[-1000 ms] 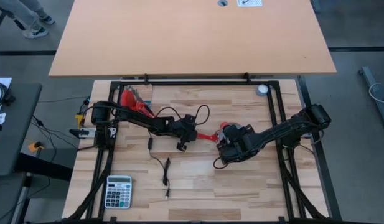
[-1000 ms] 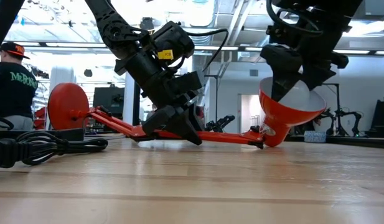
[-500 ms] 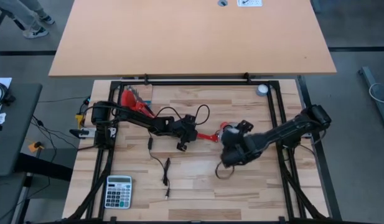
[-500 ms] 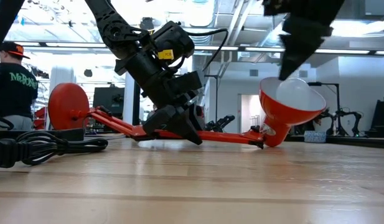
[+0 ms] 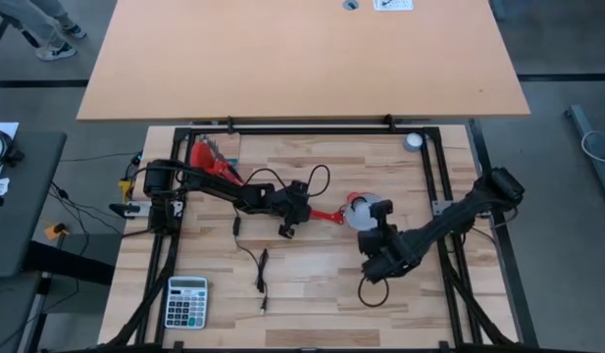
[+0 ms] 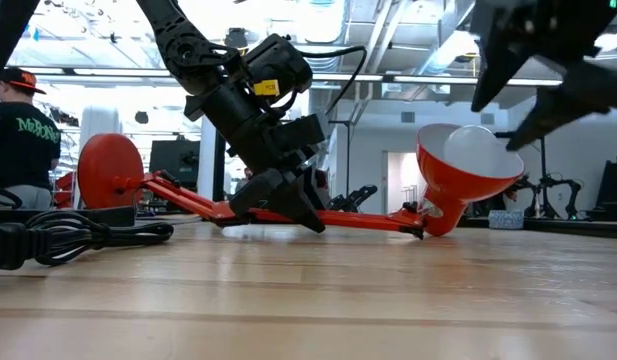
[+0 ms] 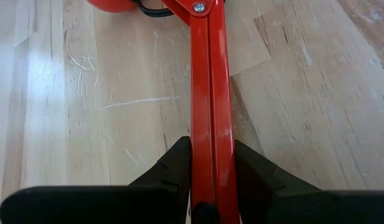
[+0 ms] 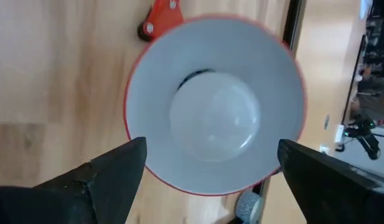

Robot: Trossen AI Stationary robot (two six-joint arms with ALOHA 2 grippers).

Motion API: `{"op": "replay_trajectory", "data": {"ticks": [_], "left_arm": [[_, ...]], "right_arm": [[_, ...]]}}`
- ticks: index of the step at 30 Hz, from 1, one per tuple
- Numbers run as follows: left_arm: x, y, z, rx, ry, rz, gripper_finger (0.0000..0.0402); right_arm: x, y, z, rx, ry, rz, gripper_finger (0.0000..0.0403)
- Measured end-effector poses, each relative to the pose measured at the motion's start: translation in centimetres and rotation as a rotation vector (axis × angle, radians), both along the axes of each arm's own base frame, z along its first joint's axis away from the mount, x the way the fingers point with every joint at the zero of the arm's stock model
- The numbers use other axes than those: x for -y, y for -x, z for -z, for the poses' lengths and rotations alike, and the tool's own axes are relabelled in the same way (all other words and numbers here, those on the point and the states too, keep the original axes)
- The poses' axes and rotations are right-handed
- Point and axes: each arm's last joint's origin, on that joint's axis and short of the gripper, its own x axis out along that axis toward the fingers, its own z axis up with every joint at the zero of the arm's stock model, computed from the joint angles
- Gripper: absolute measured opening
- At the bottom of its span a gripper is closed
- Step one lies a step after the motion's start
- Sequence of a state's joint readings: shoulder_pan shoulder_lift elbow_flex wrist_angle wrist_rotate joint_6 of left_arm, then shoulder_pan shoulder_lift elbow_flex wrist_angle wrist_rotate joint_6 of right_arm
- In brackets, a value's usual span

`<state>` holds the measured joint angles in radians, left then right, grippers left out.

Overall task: Screw lightbulb
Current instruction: Insert the lightbulb in the lamp

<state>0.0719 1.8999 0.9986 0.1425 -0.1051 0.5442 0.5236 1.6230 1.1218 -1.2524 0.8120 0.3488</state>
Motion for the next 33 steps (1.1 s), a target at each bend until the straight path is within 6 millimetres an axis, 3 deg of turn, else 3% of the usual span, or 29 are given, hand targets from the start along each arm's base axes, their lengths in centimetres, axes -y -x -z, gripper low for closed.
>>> {"op": "replay_trajectory", "data": {"ticks": [5,14,24,33], "left_arm": [[0.0,0.0,0.0,0.0,0.0,0.0,0.0082],[0.0,0.0,0.0,0.001,0.0,0.0,0.0082],[0.0,0.0,0.0,0.003,-0.001,-0.001,0.0082],[0.0,0.0,0.0,0.002,-0.001,0.0,0.0082]], "right_arm": [[1.4,-0.1,1.8,-0.048,0.017,-0.006,0.0375],[2.4,-0.7,2.9,-0.035,0.057,-0.035,0.0371],[3.6,-1.4,3.0,0.002,0.063,0.005,0.0334],[4.4,-2.0,3.3,0.034,-0.053,0.087,0.0306]]}}
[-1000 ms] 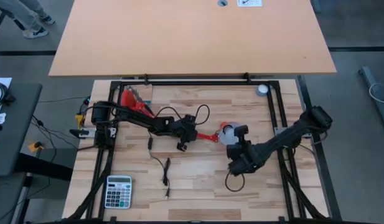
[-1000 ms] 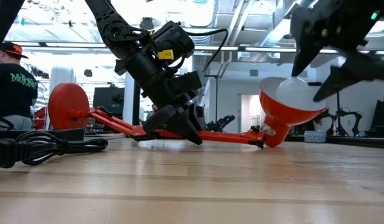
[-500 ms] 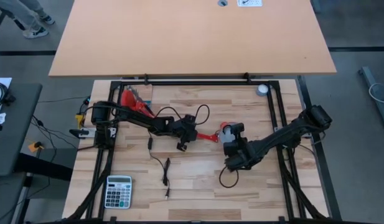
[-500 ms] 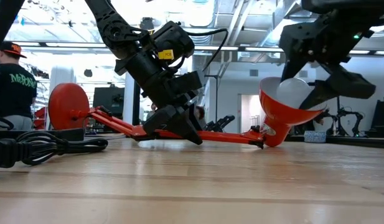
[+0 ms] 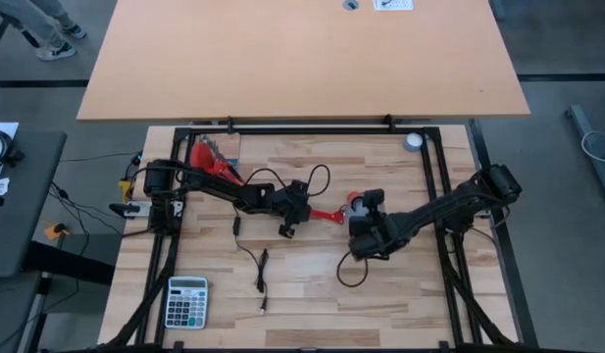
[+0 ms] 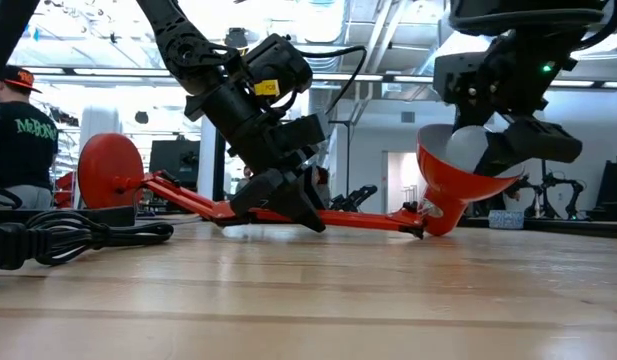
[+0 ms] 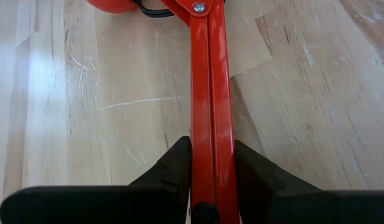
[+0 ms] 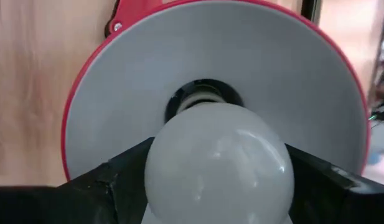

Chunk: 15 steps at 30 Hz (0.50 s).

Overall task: Screw lightbulb
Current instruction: Insert the lightbulb in the lamp

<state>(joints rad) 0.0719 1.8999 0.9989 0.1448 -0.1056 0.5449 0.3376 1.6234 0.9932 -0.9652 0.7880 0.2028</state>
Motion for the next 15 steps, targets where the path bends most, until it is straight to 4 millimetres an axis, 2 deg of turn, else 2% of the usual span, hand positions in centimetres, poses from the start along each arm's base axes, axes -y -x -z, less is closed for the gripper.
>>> {"op": "replay_trajectory", "data": {"ticks": [15], "left_arm": [[0.0,0.0,0.0,0.0,0.0,0.001,0.0082]], "right_arm": [[-0.04,-0.44,0.02,0.357,-0.145,0.346,0.0297]]}}
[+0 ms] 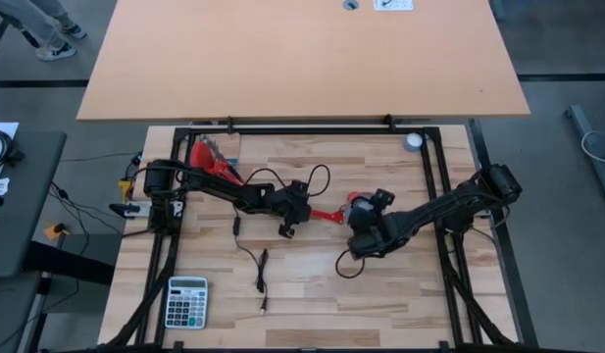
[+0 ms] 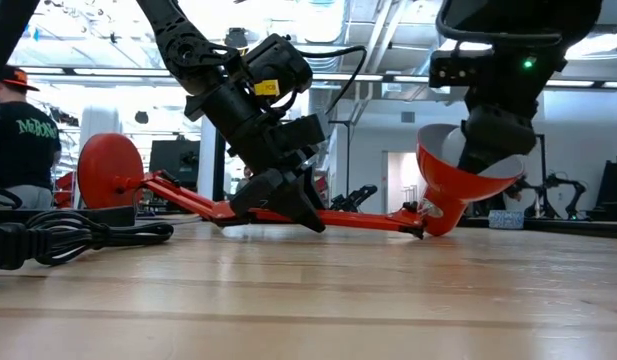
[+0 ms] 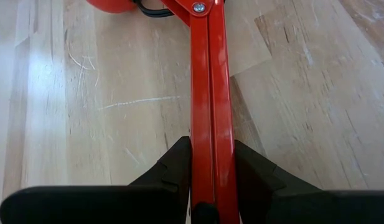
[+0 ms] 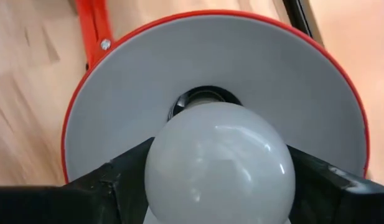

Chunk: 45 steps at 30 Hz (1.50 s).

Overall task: Screw lightbulb
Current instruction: Insert the lightbulb in the lamp

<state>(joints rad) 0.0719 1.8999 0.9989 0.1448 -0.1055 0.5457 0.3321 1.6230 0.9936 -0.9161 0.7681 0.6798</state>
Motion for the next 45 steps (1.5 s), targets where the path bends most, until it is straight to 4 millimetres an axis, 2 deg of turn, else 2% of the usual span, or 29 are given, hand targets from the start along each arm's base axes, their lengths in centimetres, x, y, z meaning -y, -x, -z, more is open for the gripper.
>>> {"op": "replay_trajectory", "data": {"ticks": [17,22,26,31,37,41,45], "left_arm": [[0.0,0.0,0.0,0.001,0.004,-0.004,0.0082],[0.0,0.0,0.0,0.006,0.007,-0.004,0.0082],[0.0,0.0,0.0,0.007,0.007,-0.004,0.0082],[0.0,0.0,0.0,0.006,0.004,-0.008,0.0082],[0.0,0.0,0.0,0.006,0.004,-0.012,0.0082],[0.0,0.0,0.0,0.005,0.003,-0.013,0.0082],[0.0,0.0,0.0,0.005,0.002,-0.014,0.0082]], "right_arm": [[0.0,0.0,0.0,0.313,-0.137,0.357,0.0299],[0.0,0.3,0.1,0.307,-0.181,0.427,0.0333],[-0.1,0.2,-0.7,0.268,-0.199,0.432,0.0364],[-0.6,0.0,-2.9,0.139,-0.169,0.32,0.0384],[-1.3,-0.2,-5.3,-0.112,-0.08,0.007,0.0386],[-1.6,-0.2,-5.6,-0.247,-0.028,-0.17,0.0382],[-1.7,0.2,-5.0,-0.362,0.035,-0.299,0.0377]]}}
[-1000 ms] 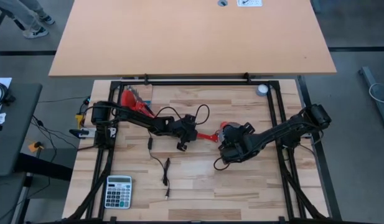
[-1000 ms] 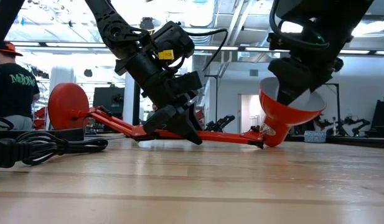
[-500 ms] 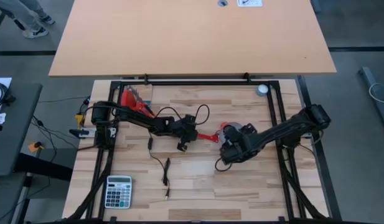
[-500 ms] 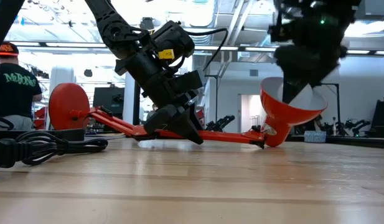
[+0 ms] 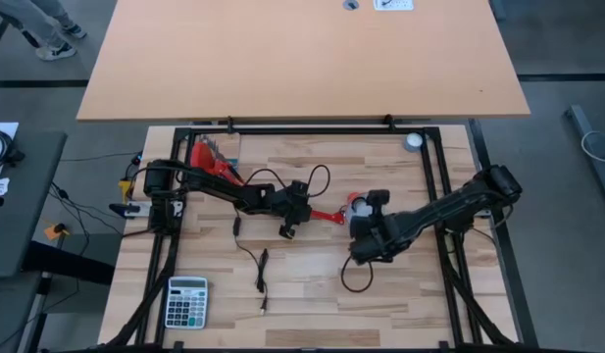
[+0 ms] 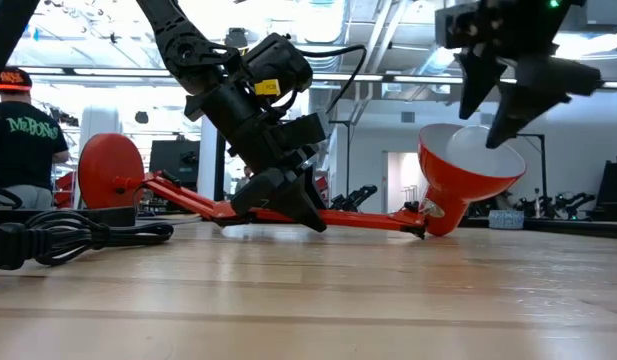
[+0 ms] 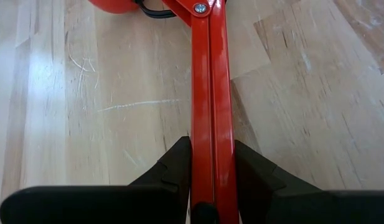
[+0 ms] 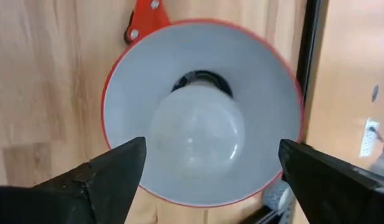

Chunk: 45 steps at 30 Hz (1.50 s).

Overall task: Screw lightbulb
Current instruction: Insert the lightbulb in the lamp

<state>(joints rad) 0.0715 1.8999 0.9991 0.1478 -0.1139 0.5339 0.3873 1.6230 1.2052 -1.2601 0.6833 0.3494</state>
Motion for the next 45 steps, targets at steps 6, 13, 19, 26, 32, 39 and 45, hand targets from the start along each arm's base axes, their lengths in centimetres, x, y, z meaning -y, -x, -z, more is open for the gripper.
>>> {"op": "replay_trajectory", "data": {"ticks": [6,13,19,26,32,39,45], "left_arm": [[0.0,0.0,0.0,-0.001,-0.001,0.0,0.0082],[0.0,0.0,0.0,-0.002,-0.002,0.001,0.0082],[0.0,0.0,0.0,-0.002,-0.003,0.0,0.0082],[0.0,0.0,0.0,-0.002,-0.003,0.0,0.0082],[0.0,0.0,0.0,-0.002,-0.003,0.001,0.0082],[0.0,0.0,0.0,-0.002,-0.003,0.001,0.0082],[0.0,0.0,0.0,-0.002,-0.003,0.0,0.0082]], "right_arm": [[0.1,0.4,1.7,-0.024,0.017,-0.029,0.0376],[0.2,0.8,3.5,0.026,0.096,-0.047,0.0375],[0.3,1.0,3.9,0.023,0.107,-0.042,0.0355],[0.7,1.3,5.0,0.038,0.107,-0.027,0.0311],[0.6,1.1,5.1,0.09,0.089,0.001,0.0295],[0.6,1.1,5.1,0.188,0.047,0.119,0.0293],[0.5,1.0,5.2,0.313,-0.029,0.28,0.0293]]}}
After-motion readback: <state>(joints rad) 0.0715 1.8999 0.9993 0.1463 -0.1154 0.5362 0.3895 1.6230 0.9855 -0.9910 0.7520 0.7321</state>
